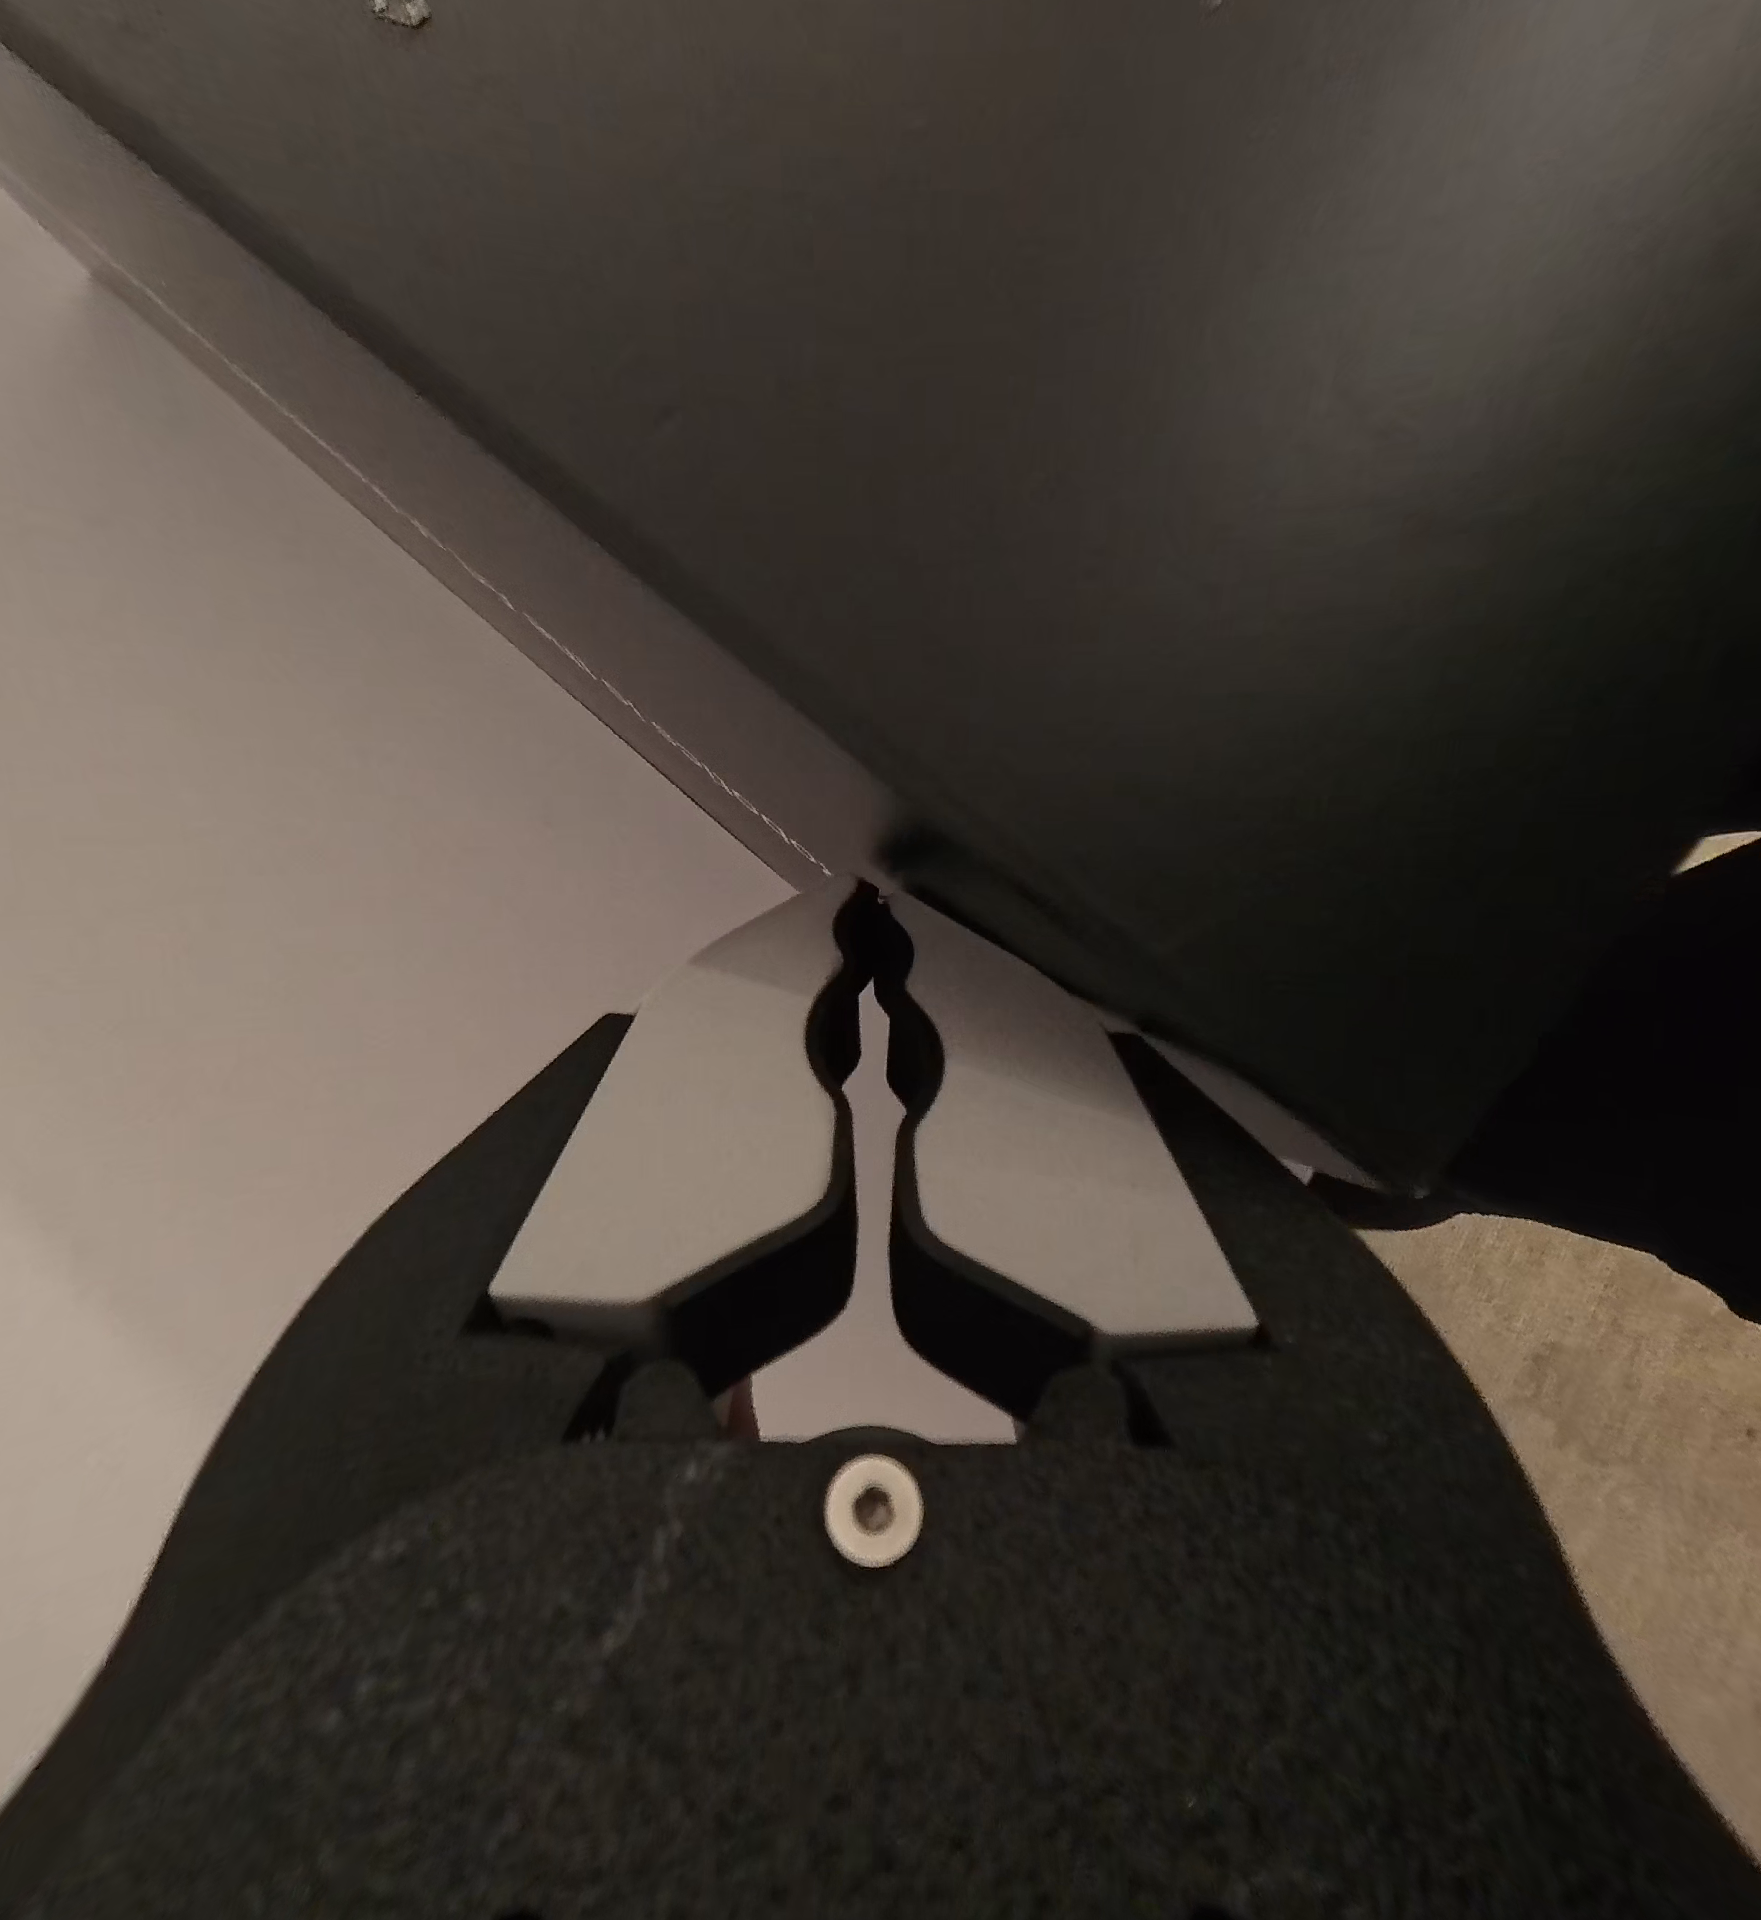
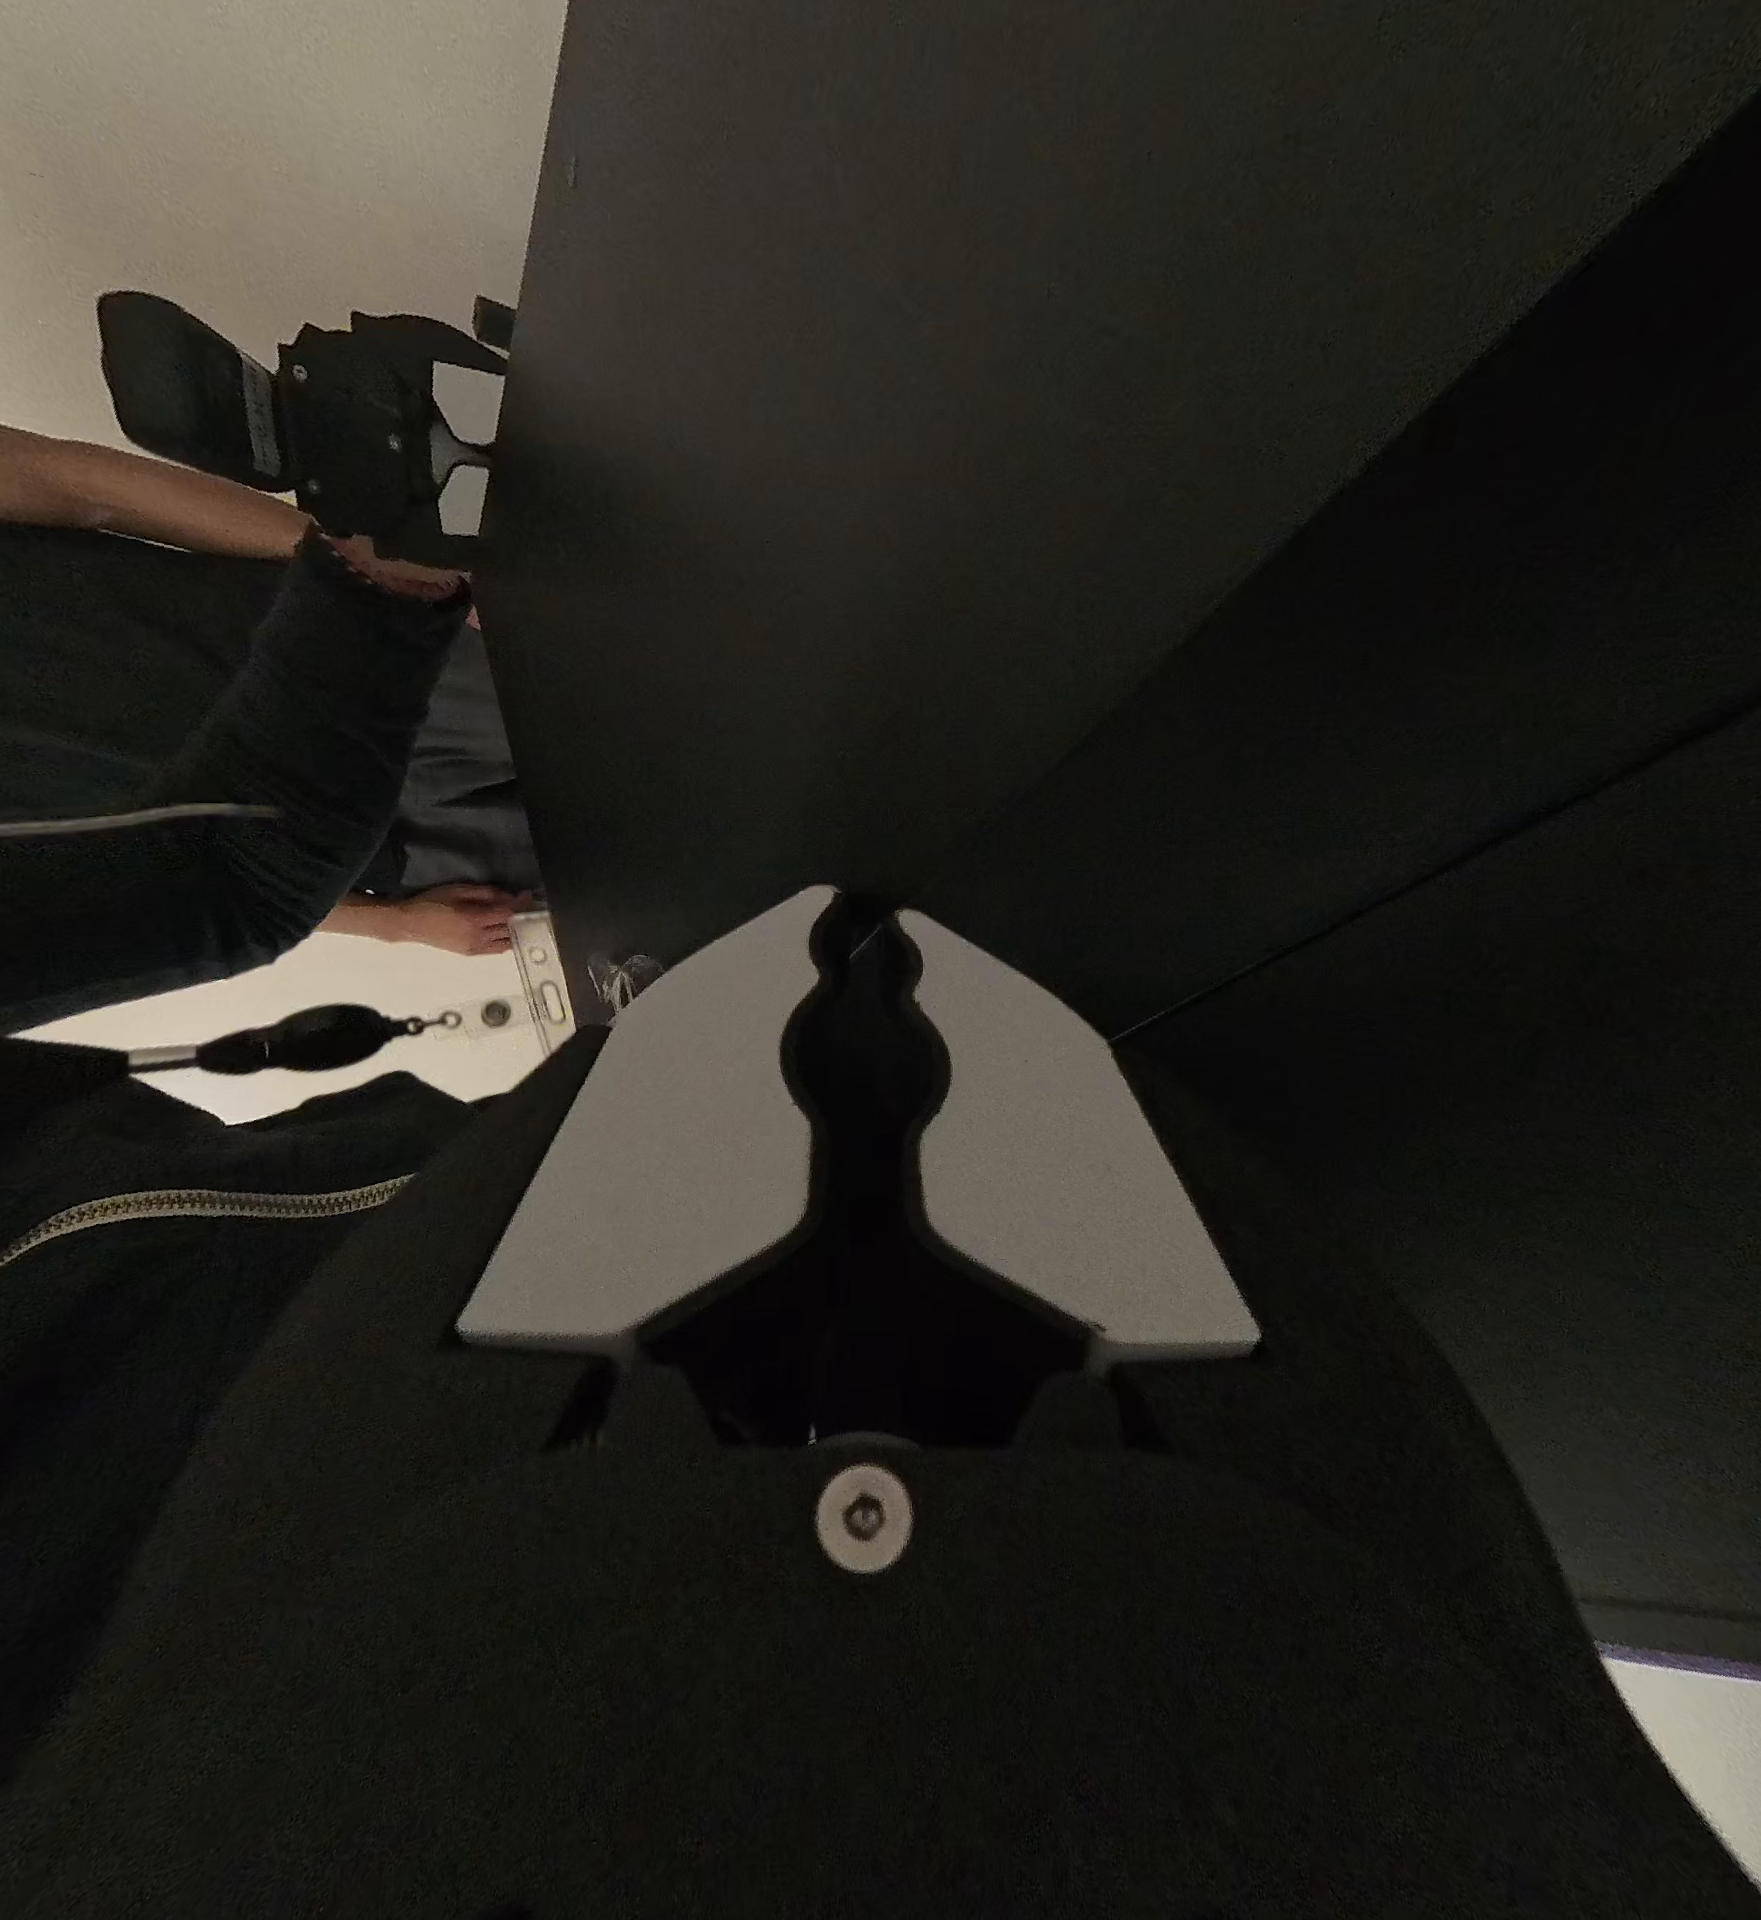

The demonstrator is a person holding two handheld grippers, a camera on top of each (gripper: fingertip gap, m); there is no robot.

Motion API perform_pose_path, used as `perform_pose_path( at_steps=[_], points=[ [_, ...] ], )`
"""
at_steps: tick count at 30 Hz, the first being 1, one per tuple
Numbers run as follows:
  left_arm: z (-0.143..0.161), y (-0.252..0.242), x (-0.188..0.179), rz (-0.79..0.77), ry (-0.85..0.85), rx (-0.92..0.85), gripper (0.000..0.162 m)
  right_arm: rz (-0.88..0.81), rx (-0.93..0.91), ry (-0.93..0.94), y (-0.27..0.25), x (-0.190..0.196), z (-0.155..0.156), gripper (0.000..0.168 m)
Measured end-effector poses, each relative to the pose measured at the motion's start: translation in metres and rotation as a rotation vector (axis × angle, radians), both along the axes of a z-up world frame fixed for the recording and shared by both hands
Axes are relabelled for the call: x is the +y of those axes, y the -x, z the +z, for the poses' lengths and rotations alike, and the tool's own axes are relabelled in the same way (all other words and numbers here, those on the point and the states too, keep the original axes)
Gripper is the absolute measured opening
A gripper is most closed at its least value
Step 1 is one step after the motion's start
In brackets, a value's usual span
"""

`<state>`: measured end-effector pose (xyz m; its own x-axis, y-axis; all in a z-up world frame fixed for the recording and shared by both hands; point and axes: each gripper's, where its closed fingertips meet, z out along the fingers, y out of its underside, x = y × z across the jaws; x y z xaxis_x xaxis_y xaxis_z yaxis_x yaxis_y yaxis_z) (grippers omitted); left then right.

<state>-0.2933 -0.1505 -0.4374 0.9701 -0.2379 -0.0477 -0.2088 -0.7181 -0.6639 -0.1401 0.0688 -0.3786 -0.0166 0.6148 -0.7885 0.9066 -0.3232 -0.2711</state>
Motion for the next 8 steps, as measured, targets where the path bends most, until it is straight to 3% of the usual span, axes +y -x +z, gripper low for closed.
perform_pose_path(
  at_steps=[8],
  points=[
    [-0.0017, 0.0063, -0.0034, 0.025, -0.003, -0.03, 0.0, 0.018, -0.014, -0.003, 0.0026, -0.0049, 0.0003, 0.004]
  ],
)
